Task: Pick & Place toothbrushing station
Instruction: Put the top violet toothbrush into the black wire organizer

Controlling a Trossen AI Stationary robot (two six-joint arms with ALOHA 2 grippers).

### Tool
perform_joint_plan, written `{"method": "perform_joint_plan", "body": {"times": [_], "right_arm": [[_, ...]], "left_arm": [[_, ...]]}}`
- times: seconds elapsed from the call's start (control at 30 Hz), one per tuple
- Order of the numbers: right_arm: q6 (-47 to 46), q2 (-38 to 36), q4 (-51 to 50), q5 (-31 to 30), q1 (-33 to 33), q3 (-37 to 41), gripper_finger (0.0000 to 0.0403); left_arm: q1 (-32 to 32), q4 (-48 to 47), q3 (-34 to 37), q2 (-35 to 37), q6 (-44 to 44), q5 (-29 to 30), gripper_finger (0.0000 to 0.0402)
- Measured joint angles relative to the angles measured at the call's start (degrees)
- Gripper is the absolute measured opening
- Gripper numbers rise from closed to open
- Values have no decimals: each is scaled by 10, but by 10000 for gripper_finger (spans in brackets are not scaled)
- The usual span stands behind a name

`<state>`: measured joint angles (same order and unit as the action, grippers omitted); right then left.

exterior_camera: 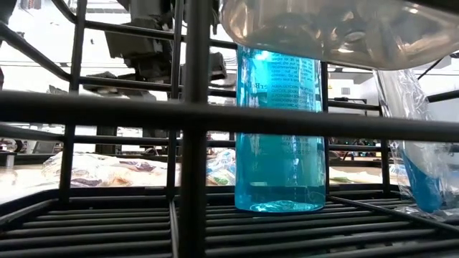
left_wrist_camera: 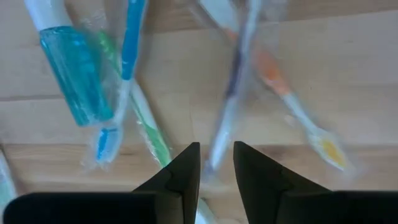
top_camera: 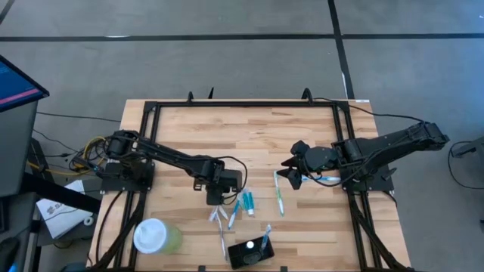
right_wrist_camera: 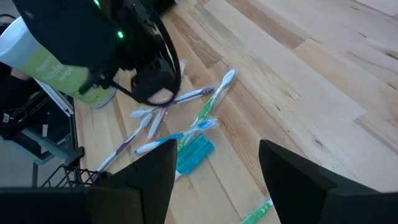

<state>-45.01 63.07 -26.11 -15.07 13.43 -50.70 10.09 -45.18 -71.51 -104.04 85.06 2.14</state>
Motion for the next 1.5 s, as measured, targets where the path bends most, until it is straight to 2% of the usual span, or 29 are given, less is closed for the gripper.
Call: {"method": "perform_joint_plan", "body": {"times": [0.2, 0.37, 0.8, 1.5], "right_arm": [[0, 0, 1, 0, 0, 0, 219], [0, 0, 0, 0, 0, 0, 219], [0, 0, 0, 0, 0, 0, 219], [0, 0, 0, 0, 0, 0, 219]], "left_arm": [[0, 18, 0, -31, 2, 13, 92], [-1, 16, 0, -26, 6, 26, 92], [-3, 17, 39, -28, 5, 22, 92], [-2, 57, 31, -32, -4, 10, 92]]}}
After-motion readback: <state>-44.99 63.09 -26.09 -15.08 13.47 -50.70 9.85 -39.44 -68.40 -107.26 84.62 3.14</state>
